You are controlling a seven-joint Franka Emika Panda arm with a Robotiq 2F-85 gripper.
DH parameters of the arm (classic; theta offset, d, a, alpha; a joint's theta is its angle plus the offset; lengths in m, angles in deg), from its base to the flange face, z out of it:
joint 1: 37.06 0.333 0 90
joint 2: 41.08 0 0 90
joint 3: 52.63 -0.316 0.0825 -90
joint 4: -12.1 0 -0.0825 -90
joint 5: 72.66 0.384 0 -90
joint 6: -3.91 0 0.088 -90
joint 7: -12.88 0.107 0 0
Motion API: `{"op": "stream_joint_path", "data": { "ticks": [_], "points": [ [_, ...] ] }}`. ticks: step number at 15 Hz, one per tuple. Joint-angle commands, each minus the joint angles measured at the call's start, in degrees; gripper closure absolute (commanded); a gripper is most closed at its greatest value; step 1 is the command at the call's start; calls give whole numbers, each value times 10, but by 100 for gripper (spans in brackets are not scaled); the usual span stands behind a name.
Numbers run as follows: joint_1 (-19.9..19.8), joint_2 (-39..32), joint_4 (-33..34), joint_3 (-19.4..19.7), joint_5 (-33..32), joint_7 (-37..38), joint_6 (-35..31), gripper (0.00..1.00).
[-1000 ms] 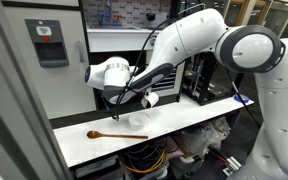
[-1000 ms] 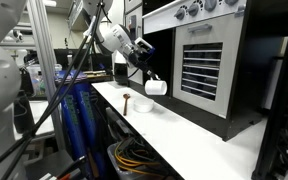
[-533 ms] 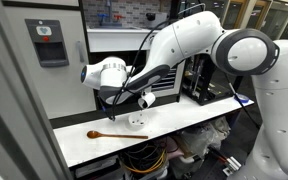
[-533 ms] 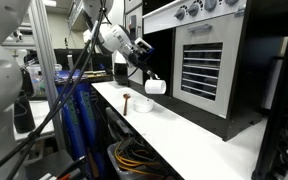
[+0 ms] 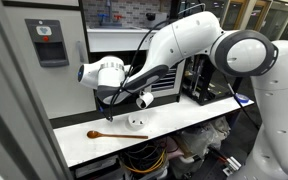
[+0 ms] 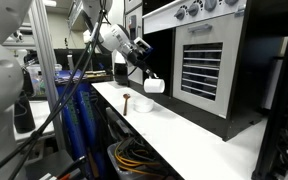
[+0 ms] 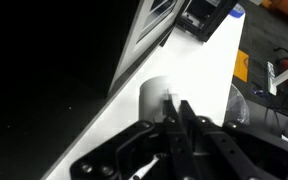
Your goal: Lift the white cup and empty its contents into the bowl
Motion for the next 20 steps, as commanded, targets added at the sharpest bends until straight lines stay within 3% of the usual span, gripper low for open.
{"op": "stream_joint_path", "data": {
  "ticks": [1, 20],
  "points": [
    [3, -17, 23, -4, -12, -21, 24, 98],
    [27, -21, 18, -9, -21, -56, 71, 98]
  ]
}}
